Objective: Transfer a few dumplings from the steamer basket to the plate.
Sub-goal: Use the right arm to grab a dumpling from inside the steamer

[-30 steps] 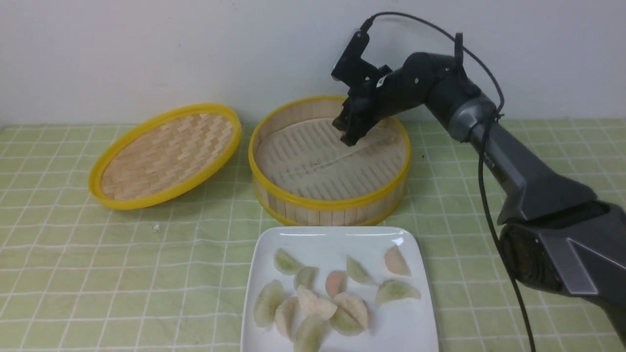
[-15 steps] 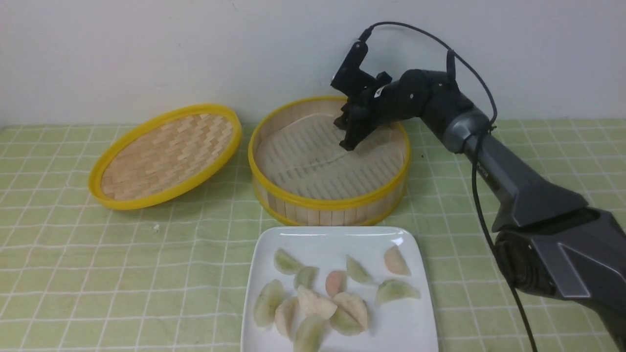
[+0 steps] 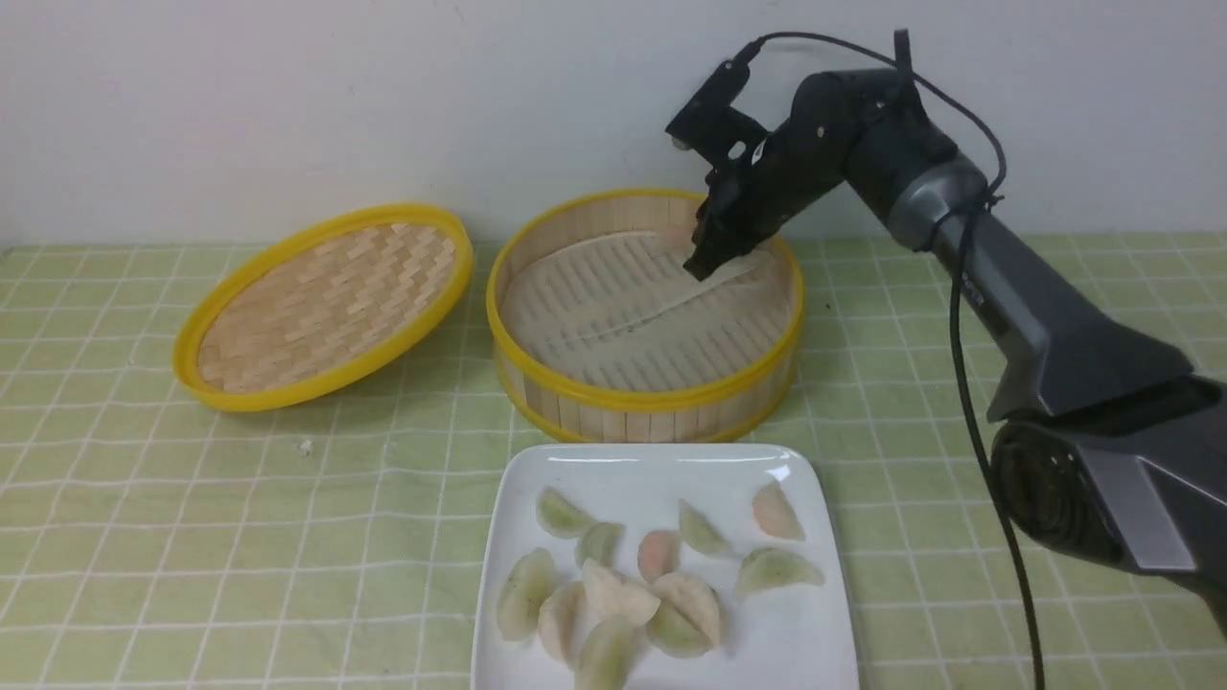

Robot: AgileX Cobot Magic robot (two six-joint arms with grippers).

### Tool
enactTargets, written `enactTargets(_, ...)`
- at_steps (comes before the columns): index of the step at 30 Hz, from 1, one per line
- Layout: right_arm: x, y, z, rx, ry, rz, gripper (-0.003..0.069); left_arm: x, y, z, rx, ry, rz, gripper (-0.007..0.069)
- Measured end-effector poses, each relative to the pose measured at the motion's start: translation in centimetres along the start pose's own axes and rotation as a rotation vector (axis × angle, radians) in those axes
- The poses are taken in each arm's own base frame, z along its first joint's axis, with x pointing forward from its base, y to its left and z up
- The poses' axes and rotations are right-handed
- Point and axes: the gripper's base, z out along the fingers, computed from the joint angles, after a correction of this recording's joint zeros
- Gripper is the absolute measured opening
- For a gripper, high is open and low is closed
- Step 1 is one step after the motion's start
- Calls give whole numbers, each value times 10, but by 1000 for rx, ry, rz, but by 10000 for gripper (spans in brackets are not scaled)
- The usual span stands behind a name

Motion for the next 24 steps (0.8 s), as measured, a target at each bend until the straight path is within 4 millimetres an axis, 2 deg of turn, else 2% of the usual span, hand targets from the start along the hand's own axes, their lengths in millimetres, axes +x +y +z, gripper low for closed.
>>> enactTargets(3,-9,0,-2,-7,-87,-8,-14,0,0,0,0,0,0,-6)
enactTargets(9,-15,0,7,21,-219,-87,-8,0,0,0,0,0,0,-6)
enactTargets(11,-13,1,13,20,-227,-122,-3,0,0,0,0,0,0,-6)
enactTargets(18,11,10,50,15,-211,-310,20,0,0,0,0,0,0,-6)
enactTargets(22,13,9,56,32,-235,-265,55,0,0,0,0,0,0,-6)
enactTargets(24,15,6,56,32,-237,-218,103,0,0,0,0,0,0,-6)
